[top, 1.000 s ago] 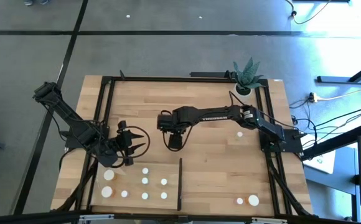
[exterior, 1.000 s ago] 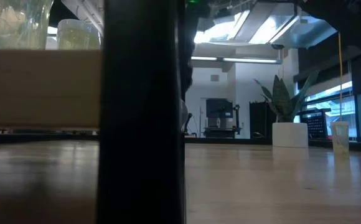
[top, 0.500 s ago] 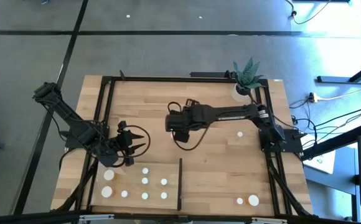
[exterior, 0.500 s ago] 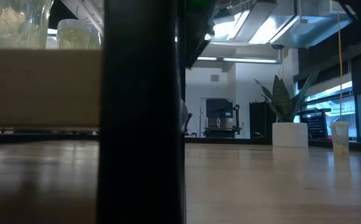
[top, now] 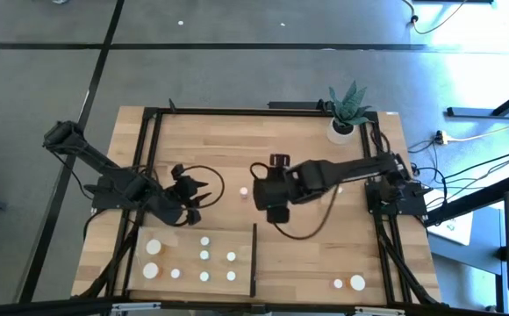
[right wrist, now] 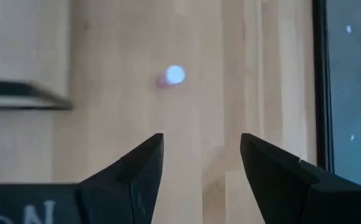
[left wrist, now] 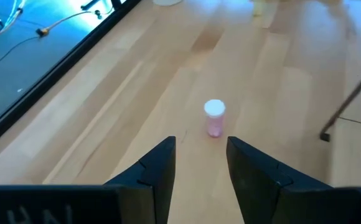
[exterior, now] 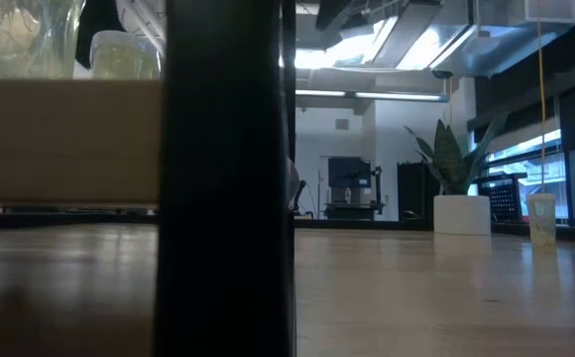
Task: Pick and place medicine bottles onto shelf by color
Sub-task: Put the top pink pill bottle on the shelf aligned with the other pink pill bottle
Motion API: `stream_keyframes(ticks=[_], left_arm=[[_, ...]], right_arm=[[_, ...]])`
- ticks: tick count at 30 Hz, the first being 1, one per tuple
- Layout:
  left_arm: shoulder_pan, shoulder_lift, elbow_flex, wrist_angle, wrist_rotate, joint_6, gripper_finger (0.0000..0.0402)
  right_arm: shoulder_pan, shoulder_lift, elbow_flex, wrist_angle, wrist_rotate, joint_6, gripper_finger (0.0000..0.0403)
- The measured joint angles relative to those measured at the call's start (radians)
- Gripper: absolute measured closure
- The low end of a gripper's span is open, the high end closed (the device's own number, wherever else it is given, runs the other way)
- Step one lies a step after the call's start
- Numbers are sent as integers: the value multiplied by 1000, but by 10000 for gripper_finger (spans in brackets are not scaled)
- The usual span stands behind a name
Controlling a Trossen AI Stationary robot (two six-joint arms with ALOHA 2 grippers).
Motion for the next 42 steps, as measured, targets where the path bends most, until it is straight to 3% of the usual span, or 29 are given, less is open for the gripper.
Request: stream_keyframes(ticks=[5, 9, 15, 20, 27, 42], left_arm=[[46, 47, 0, 47, 9, 3, 266], [64, 71, 0, 88, 10, 6, 266], [73, 76, 0, 98, 37, 19, 266], [92, 76, 0, 134, 114, 100, 266], [125, 76, 0, 152, 140, 137, 266], [134, 76, 0, 151, 140, 137, 266]], right_arm=[[41, -73, -18, -48, 70, 35, 189], [49, -168, -160, 27, 119, 107, 189], [49, -321, -451, 354, 24, 73, 189], [49, -393, -586, 570, -107, -78, 189], [49, -409, -612, 604, -133, -155, 189], [49, -409, -612, 610, -133, -156, 189]])
